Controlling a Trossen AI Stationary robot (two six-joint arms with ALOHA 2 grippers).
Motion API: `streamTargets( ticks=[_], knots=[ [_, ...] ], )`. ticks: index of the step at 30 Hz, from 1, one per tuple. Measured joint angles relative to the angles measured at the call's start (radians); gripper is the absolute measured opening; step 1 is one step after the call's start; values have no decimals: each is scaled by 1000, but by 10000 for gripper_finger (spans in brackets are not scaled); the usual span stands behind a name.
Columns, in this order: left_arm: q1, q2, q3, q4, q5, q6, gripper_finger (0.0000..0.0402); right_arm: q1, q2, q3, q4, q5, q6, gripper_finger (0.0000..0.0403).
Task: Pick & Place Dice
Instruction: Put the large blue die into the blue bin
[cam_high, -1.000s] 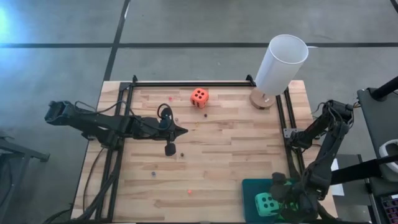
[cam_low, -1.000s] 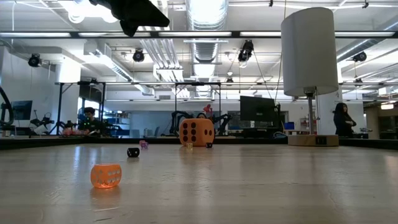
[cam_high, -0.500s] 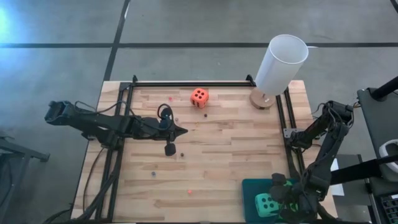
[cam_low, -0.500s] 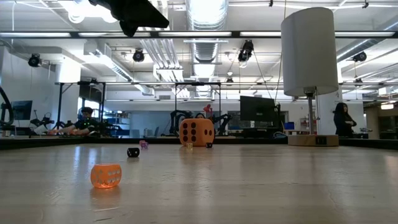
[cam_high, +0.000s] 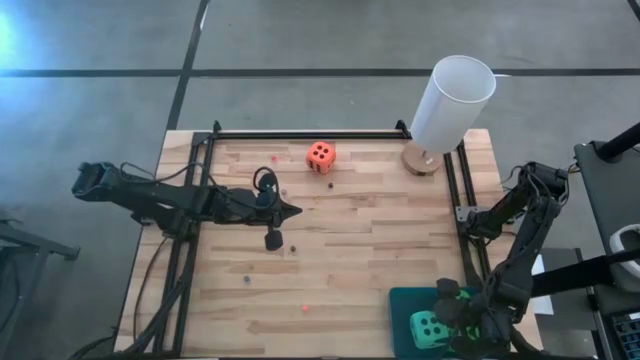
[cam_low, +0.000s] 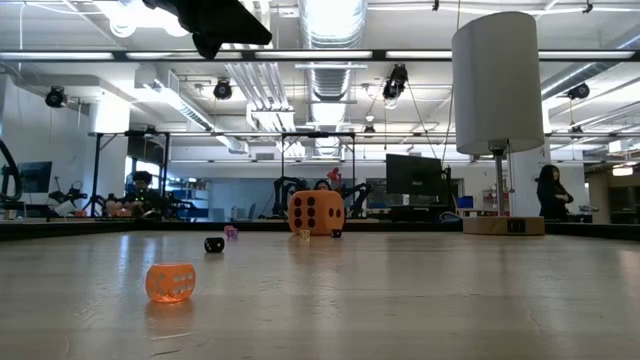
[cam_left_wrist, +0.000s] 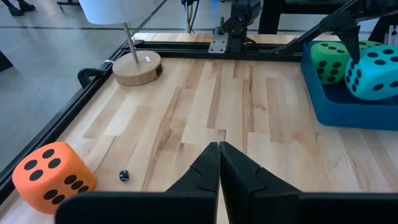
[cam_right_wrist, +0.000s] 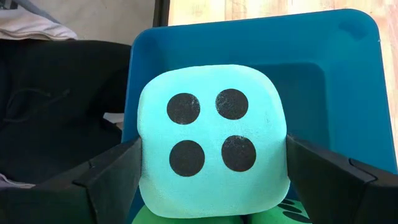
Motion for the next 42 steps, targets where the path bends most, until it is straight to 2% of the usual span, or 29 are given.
streamTargets(
  ticks=[42],
  knots=[
    [0,0,0,0,0,0,15,0,0,0,2,-20,23,354]
  ],
)
